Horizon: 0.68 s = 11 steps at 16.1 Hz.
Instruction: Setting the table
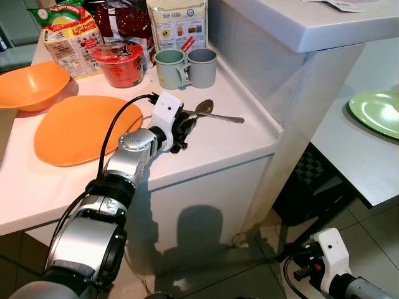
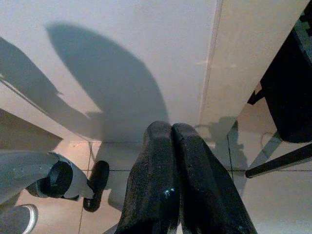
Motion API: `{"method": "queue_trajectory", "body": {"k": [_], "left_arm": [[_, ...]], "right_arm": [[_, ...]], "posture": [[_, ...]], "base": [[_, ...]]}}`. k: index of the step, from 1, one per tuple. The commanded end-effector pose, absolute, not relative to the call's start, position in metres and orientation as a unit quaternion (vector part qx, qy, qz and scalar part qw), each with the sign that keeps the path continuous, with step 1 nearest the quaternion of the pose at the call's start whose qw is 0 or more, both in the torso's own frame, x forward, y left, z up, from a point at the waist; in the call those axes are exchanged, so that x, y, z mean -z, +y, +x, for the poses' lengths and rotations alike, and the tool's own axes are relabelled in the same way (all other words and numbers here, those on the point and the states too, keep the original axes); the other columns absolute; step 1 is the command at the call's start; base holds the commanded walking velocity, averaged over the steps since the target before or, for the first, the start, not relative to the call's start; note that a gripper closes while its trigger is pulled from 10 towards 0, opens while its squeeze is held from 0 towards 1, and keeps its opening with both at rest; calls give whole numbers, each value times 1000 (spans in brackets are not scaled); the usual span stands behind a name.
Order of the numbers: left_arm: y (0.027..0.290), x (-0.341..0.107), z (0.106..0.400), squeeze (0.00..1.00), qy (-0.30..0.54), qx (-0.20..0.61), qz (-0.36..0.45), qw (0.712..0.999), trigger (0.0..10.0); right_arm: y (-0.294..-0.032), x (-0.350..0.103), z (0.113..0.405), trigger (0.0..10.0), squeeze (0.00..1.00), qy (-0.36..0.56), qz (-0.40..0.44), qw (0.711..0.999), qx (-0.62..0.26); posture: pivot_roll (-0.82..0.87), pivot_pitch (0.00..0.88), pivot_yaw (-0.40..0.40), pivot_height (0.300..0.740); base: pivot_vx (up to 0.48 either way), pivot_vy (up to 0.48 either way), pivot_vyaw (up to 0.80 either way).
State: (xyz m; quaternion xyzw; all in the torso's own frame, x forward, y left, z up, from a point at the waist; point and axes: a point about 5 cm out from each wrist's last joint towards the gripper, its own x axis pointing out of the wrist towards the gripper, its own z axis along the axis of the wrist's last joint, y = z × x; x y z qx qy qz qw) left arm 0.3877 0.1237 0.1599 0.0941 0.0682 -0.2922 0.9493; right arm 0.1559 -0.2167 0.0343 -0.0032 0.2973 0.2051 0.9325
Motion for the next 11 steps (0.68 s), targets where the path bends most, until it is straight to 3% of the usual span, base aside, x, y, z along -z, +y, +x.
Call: {"method": "queue_trajectory", "body": {"k": [1,7,8,11], "left_arm": [[124,-164,390,1000,61,290,102,949,10000],[119,-160,389,1000,71,308,111,942,10000],[117,-157,388,0,76,320,122,937,10000],[114,-153,386,0,92,333,123,930,10000]], "right_arm": [[-215,-36,157,10000,0,296,-4,933,-205],[-215,-36,157,10000,0,297,-4,933,-205],[-215,-37,156,10000,0,297,-4,932,-205],[-215,-37,156,10000,0,298,-4,932,-205]], "posture": [[-127,56,44,740],[-128,56,44,740],[-129,61,44,740],[-129,64,45,740]], "base": [[0,0,0],[0,0,0],[0,0,0],[0,0,0]]}}
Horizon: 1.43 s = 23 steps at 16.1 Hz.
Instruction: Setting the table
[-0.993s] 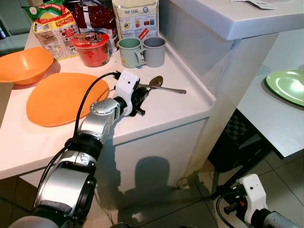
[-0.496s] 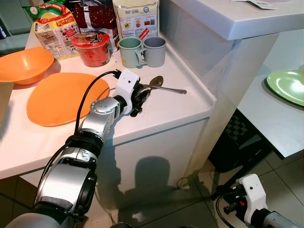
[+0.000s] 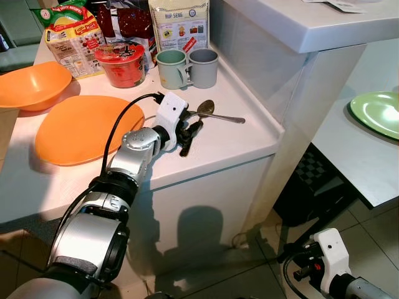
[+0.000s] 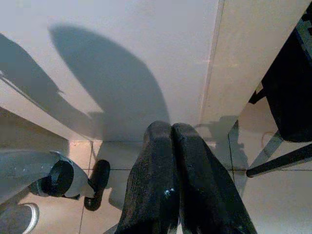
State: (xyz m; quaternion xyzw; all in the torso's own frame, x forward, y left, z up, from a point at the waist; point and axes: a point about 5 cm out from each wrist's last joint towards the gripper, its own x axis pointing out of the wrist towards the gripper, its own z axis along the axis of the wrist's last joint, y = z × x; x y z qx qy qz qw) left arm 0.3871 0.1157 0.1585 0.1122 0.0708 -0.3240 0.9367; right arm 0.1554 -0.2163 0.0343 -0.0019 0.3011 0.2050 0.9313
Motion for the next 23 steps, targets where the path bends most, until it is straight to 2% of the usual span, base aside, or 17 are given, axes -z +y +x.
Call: {"method": "queue_trajectory", "body": {"k": [1,9,13,17,20,23], "left_arm": [[113,-150,384,0,101,345,129,924,10000],[109,-145,380,0,114,370,147,910,10000],[114,-142,381,0,145,377,188,895,10000],[116,-144,384,0,157,375,199,892,10000],[117,-141,384,0,169,368,187,895,10000],[118,-134,383,0,185,352,141,907,10000]], "right_arm": [[-215,-37,156,10000,0,298,-4,932,-205],[-214,-38,156,10000,0,299,-4,932,-204],[-213,-38,156,10000,0,298,-5,932,-206],[-213,-39,156,10000,0,297,-4,933,-203],[-213,-39,155,10000,0,298,-5,933,-203],[-213,-39,154,10000,0,299,-5,932,-203]], "posture": [[-128,66,47,740],[-127,69,48,740],[-125,73,56,740],[-127,76,62,740],[-131,83,62,740],[-134,84,57,740]], "base": [[0,0,0],[0,0,0],[0,0,0],[0,0,0],[0,0,0],[0,0,0]]}}
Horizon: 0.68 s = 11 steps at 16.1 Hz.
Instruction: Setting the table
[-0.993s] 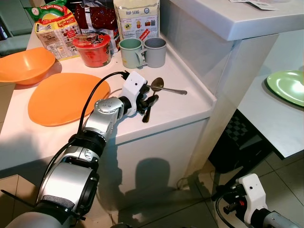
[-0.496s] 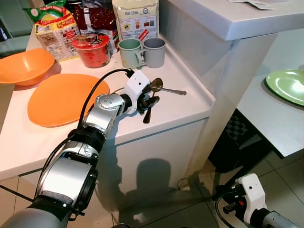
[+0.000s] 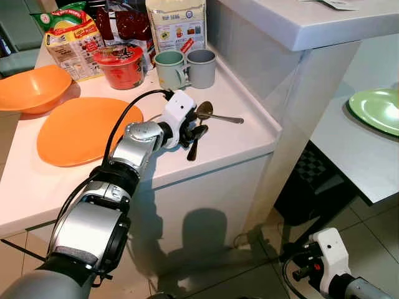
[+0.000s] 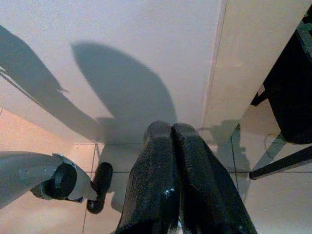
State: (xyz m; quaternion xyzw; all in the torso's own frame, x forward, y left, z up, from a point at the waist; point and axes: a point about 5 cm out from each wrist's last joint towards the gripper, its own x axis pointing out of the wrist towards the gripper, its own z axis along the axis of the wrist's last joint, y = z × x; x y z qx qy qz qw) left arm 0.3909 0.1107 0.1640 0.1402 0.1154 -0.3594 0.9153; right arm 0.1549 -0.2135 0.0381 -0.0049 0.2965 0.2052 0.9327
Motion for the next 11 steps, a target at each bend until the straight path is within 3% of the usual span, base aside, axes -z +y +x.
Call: {"method": "queue_trajectory", "body": {"k": [1,11], "left_arm": [[116,-129,381,0,192,348,121,909,10000],[112,-105,370,0,256,338,75,902,10000]], "right_arm": [[-214,-39,153,10000,0,300,-6,932,-204],[-217,-39,153,10000,0,302,-15,930,-209]], "posture": [[-135,84,50,740],[-140,70,38,740]], "base": [[0,0,0],[0,0,0]]}}
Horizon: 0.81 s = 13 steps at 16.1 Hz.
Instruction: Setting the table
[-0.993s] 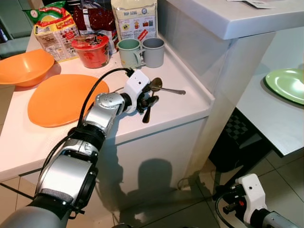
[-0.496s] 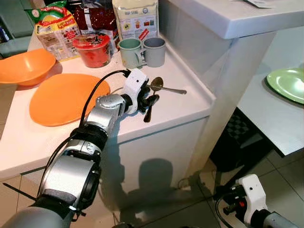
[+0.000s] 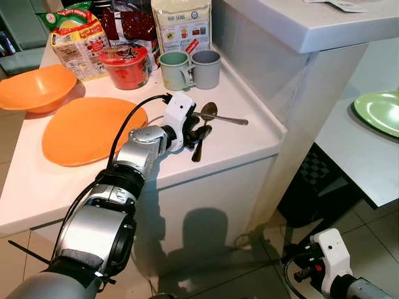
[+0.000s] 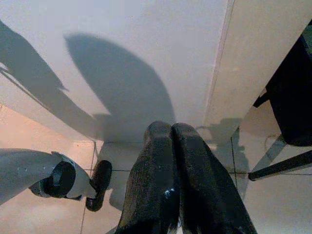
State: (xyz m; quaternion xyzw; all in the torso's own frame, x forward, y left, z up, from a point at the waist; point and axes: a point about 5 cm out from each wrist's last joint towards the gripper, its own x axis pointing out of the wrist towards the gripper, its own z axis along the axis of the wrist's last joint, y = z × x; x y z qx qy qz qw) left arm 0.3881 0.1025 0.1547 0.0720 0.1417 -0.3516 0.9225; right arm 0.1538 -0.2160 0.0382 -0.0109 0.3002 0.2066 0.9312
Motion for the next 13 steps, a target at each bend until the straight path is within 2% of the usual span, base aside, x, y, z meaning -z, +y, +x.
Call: {"method": "queue_trajectory", "body": {"k": [1,13], "left_arm": [[111,-102,368,0,267,343,77,897,10000],[108,-77,354,0,326,352,81,873,10000]], "right_arm": [[-217,-38,153,10000,0,302,-14,930,-209],[-217,-40,149,10000,0,304,-15,929,-211]], "posture": [[-141,70,39,740],[-149,88,41,740]], "base": [[0,0,0],[0,0,0]]}}
